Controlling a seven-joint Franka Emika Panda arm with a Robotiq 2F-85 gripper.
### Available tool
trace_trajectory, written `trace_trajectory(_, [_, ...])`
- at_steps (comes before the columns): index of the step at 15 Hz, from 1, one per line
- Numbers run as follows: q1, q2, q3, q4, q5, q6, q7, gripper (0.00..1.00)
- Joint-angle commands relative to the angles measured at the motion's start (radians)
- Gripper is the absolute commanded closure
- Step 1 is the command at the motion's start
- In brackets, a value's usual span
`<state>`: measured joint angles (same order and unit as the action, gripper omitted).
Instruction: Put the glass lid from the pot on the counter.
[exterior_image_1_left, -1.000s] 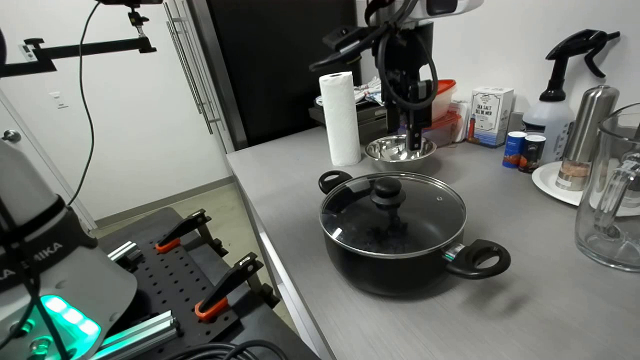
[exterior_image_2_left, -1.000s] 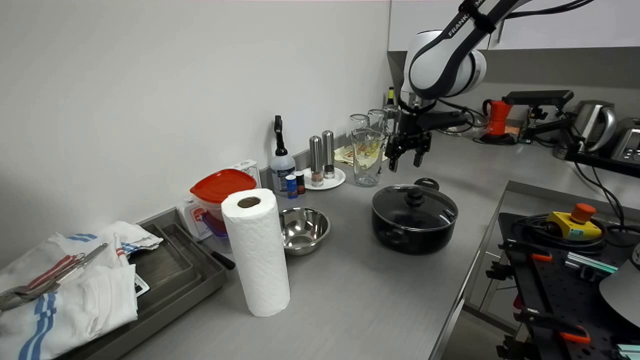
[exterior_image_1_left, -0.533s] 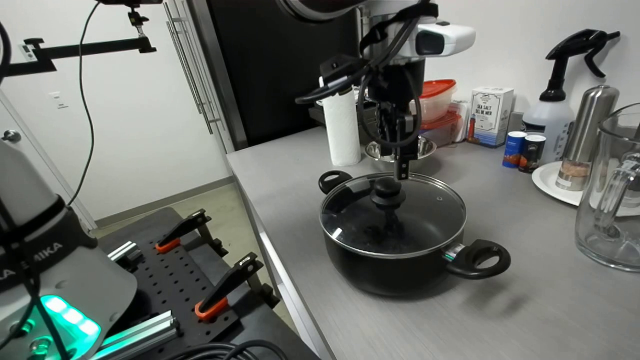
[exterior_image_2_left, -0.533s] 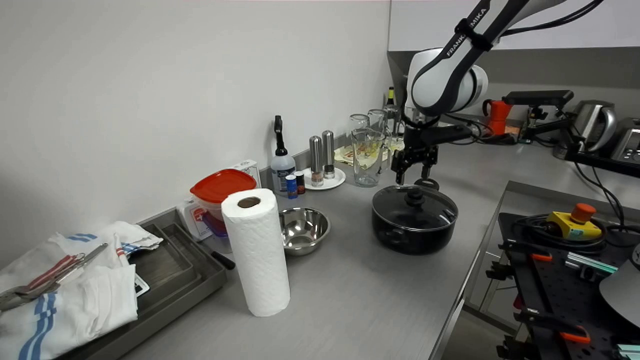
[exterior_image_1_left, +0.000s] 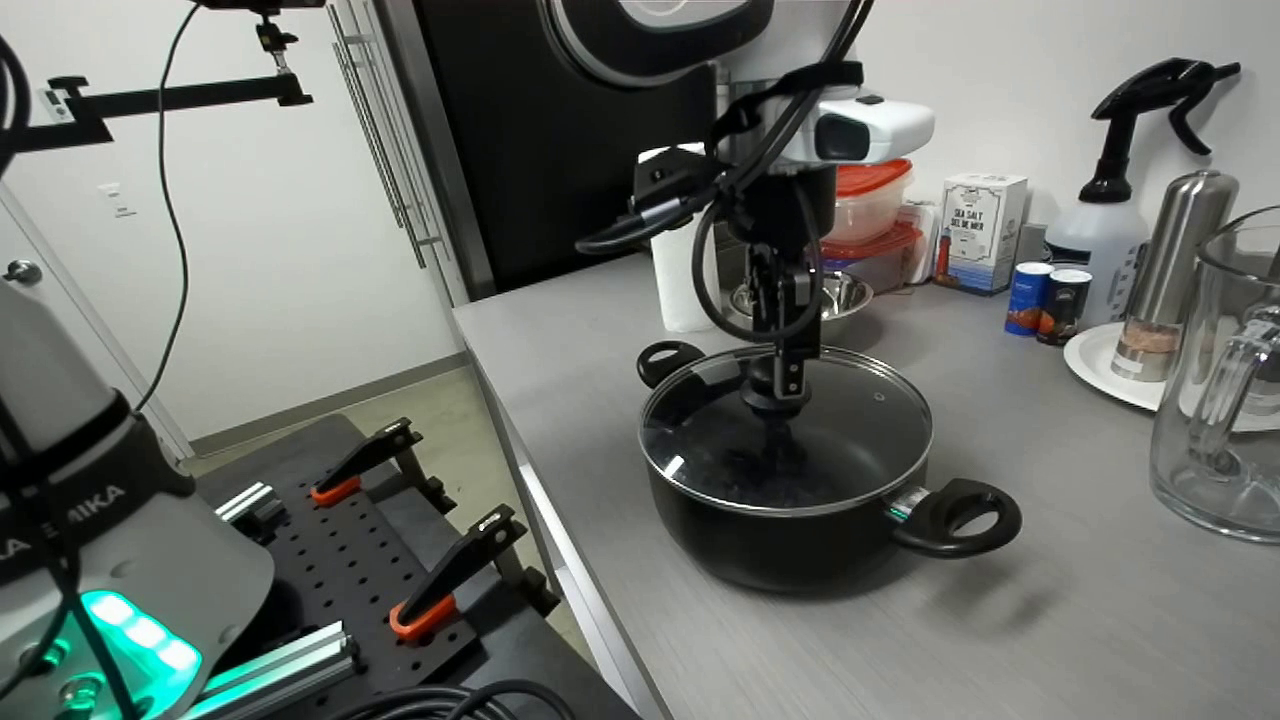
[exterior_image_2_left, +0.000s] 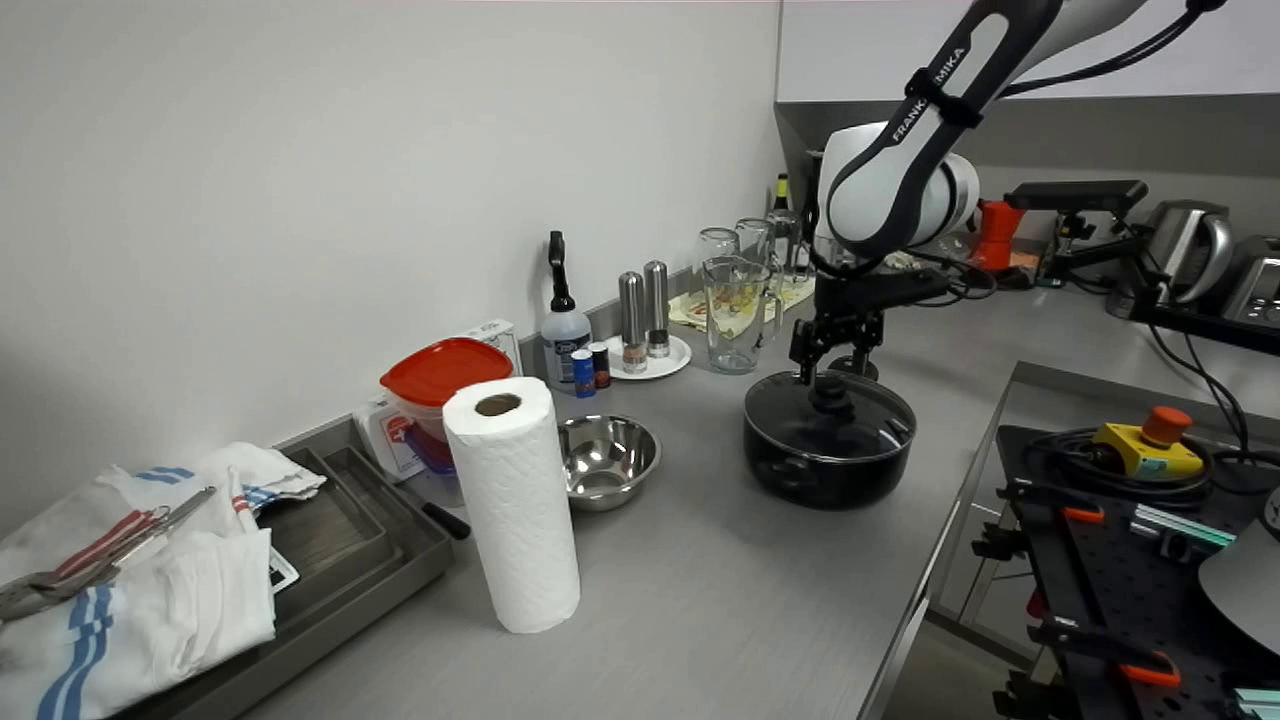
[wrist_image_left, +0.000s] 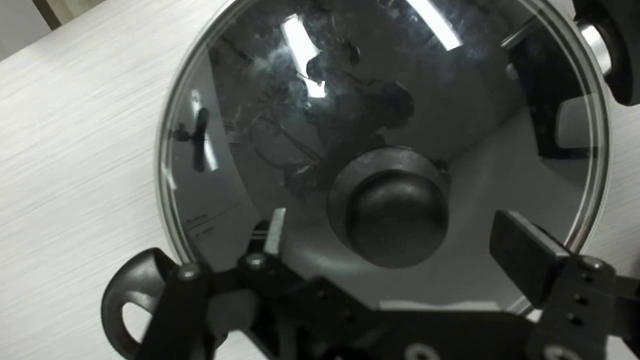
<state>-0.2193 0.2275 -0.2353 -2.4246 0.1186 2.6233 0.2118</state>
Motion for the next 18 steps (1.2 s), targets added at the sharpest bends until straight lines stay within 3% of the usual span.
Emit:
trace_trajectory(1, [0.008, 0.038, 0.0, 0.024, 0.011, 0.027, 0.027, 0.0])
trace_trajectory(4, [0.008, 0.046, 0.0, 0.029, 0.011, 0.023, 0.026, 0.02])
trace_trajectory(5, [0.007, 0.048, 0.001, 0.03, 0.014, 0.025, 0.023, 0.27])
trace_trajectory(8, [0.006, 0.052, 0.001, 0.034, 0.016, 0.026, 0.021, 0.34])
trace_trajectory(13, [0.007, 0.053, 0.004, 0.04, 0.017, 0.024, 0.019, 0.73])
trace_trajectory(18, [0.003, 0.041, 0.007, 0.036, 0.022, 0.015, 0.01, 0.75])
